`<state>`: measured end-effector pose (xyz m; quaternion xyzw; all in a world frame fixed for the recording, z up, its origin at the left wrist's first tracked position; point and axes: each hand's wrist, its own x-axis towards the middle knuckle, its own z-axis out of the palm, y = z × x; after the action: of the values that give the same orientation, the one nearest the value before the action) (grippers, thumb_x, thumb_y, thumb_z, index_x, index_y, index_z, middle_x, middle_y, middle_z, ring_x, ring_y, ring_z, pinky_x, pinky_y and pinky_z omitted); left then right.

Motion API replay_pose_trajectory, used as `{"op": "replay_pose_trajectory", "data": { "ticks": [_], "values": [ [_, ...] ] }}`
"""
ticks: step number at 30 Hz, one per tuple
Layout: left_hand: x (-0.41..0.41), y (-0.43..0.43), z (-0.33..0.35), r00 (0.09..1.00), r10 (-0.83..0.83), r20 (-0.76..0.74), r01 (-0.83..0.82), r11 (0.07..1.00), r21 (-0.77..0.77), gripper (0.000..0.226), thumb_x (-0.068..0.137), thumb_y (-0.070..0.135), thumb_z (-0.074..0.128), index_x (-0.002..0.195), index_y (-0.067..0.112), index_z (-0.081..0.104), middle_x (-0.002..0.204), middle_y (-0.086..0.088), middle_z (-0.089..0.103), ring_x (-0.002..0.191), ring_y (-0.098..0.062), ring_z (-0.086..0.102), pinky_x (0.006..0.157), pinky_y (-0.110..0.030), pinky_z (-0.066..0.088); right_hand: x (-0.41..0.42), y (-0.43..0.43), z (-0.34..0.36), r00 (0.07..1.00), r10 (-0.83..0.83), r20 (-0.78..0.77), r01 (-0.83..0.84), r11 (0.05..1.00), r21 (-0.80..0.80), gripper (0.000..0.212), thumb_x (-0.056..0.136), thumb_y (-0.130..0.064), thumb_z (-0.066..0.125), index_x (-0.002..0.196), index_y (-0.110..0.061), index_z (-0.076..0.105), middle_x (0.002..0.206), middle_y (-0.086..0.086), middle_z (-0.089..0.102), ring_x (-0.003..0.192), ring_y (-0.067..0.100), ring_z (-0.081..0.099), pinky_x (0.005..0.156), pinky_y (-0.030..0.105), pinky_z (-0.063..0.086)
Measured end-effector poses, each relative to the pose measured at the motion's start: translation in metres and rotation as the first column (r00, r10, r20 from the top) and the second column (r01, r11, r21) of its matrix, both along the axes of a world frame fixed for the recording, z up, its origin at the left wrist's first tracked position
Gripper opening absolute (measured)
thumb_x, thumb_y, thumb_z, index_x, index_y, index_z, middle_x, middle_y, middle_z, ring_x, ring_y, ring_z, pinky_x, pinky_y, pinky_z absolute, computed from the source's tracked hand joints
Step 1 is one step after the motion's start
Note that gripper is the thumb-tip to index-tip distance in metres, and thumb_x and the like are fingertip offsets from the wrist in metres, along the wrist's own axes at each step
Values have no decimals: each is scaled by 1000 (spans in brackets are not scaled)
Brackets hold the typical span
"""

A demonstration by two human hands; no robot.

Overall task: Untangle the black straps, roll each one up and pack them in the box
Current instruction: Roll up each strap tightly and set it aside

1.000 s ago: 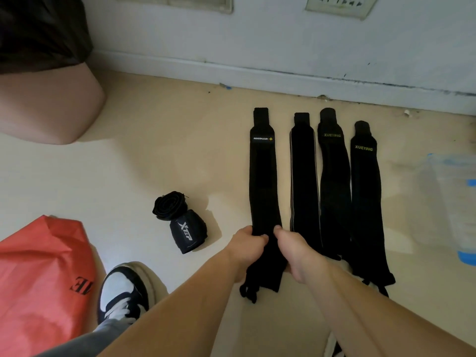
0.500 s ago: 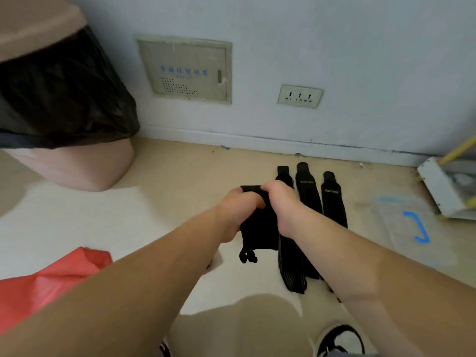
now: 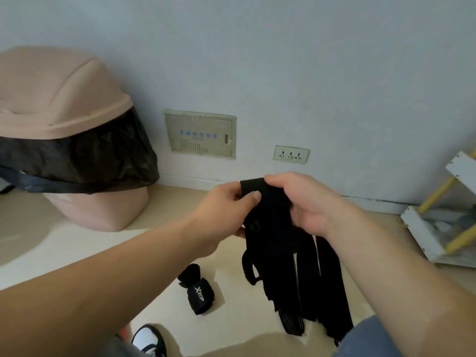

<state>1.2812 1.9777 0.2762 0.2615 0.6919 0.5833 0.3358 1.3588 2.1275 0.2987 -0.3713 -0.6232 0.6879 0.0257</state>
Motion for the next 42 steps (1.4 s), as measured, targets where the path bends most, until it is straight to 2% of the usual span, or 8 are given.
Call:
{"op": "replay_pose_trajectory", "data": {
  "ticks": [8, 12, 15, 16, 21, 32, 38, 42],
  "values": [
    [-15, 6, -9, 949, 73, 308, -87, 996, 32, 31, 105, 31, 66, 105, 0, 69, 79, -8, 72, 69, -18, 75, 66, -32, 63, 12, -4, -17, 996, 89, -22, -86, 990, 116, 19, 107, -22, 63, 116, -13, 76, 102, 10, 83, 96, 29, 81, 88, 47, 65],
    [-33, 4, -10, 997, 9, -78, -23, 982, -185, 47, 104, 47, 60, 100, 1, 69, 73, -2, 74, 67, -19, 75, 62, -31, 61, 8, 8, -22, 997, 37, -72, -35, 999, 33, 19, 107, -16, 60, 117, -11, 75, 104, 12, 83, 97, 30, 80, 82, 43, 62],
    [-52, 2, -16, 880, 40, -473, -160, 963, -216, 25, 100, 46, 67, 97, 21, 69, 88, 9, 74, 78, -11, 73, 72, -30, 59, 2, 14, -27, 996, -28, -89, 27, 1000, -15, 18, 104, -18, 64, 117, -10, 75, 106, 13, 82, 103, 34, 79, 97, 53, 60],
    [-56, 1, -17, 846, 35, -532, -163, 967, -196, 15, 99, 42, 70, 106, 29, 68, 100, 13, 71, 86, -5, 71, 78, -27, 57, 0, 15, -28, 996, -45, -83, 42, 999, -30, 19, 104, -19, 65, 117, -9, 75, 106, 14, 82, 103, 35, 78, 99, 53, 60],
    [-56, 7, -30, 698, -162, -698, 82, 986, -147, 54, 95, 18, 74, 142, 42, 62, 145, 25, 56, 131, 11, 51, 105, -3, 36, -8, 19, -36, 994, -95, -62, 85, 987, -139, 24, 104, -24, 65, 115, -7, 77, 104, 16, 82, 95, 34, 80, 77, 42, 61],
    [-42, 30, -39, 582, -169, -795, 180, 981, -77, 58, 94, -2, 53, 146, 23, 60, 139, 8, 64, 123, -5, 56, 101, -10, 41, -7, 32, -48, 983, -80, -166, 25, 951, -308, 36, 105, -28, 57, 130, -9, 74, 125, 15, 77, 96, 25, 78, 66, 31, 62],
    [-49, 27, -30, 640, -65, -766, 60, 998, -35, 51, 89, 15, 40, 127, 31, 71, 104, 13, 78, 91, -4, 67, 78, -15, 50, -2, 30, -38, 960, 117, -253, -152, 981, -124, 28, 105, -31, 59, 115, -11, 77, 103, 10, 77, 89, 22, 74, 73, 37, 57],
    [-46, 24, -28, 685, -6, -728, 3, 1000, -5, 45, 92, 13, 40, 121, 27, 72, 81, 18, 68, 71, 6, 62, 63, -8, 45, -3, 30, -43, 968, 119, -223, -101, 991, 88, 11, 103, -18, 65, 107, -13, 74, 98, 3, 80, 102, 22, 74, 96, 44, 56]
  ]
}}
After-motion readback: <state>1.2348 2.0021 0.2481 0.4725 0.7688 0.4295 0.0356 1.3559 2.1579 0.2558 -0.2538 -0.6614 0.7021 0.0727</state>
